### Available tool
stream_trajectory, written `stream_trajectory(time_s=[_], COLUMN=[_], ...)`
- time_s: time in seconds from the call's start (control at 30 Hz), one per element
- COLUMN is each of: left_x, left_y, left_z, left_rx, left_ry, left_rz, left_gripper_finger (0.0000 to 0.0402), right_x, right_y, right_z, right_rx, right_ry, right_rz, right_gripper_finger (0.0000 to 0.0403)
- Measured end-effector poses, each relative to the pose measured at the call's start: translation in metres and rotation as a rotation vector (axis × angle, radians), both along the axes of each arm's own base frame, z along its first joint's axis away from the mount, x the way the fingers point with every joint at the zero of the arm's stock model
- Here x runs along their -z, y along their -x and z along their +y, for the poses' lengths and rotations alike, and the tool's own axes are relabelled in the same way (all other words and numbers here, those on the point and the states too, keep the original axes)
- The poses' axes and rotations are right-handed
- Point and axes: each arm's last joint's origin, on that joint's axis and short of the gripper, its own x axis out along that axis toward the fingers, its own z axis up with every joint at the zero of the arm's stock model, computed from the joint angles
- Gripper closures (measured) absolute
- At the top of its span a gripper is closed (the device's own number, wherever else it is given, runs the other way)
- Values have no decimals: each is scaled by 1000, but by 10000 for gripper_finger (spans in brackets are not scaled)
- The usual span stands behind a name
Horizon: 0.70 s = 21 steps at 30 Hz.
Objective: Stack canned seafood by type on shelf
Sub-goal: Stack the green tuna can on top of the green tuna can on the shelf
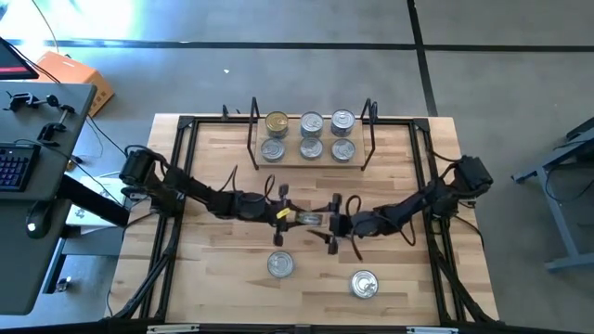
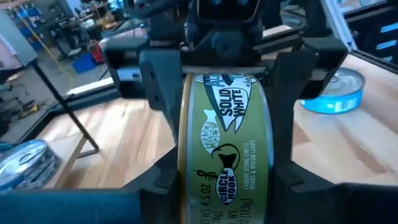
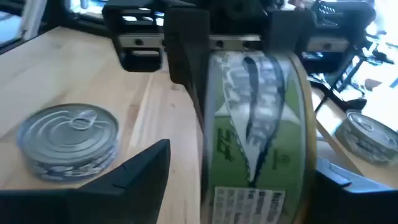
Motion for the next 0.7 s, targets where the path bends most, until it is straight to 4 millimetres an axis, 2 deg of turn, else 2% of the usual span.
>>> stream_trajectory(time_s=[0.1,0.2,0.33,0.43,0.53,0.7], left_x=[-3,-9,-14,-16,-22,-37], left_y=[2,4,9,13,18,16], left_z=[-6,-10,-12,-12,-10,-11], left_rx=[15,15,-38,-78,-75,-50], left_ry=[0,-15,-72,-120,-162,-263], left_rz=[-6,-19,1,47,79,69], left_gripper_finger=[285,284,246,215,195,179], right_x=[-3,-4,-10,-11,-15,-20], right_y=[-2,-3,-5,-6,-14,-31], right_z=[7,9,16,17,13,-4], right_rx=[-11,38,55,93,130,188], right_ry=[19,45,112,153,123,48], right_rz=[9,21,13,55,135,319], right_gripper_finger=[164,210,284,286,286,286])
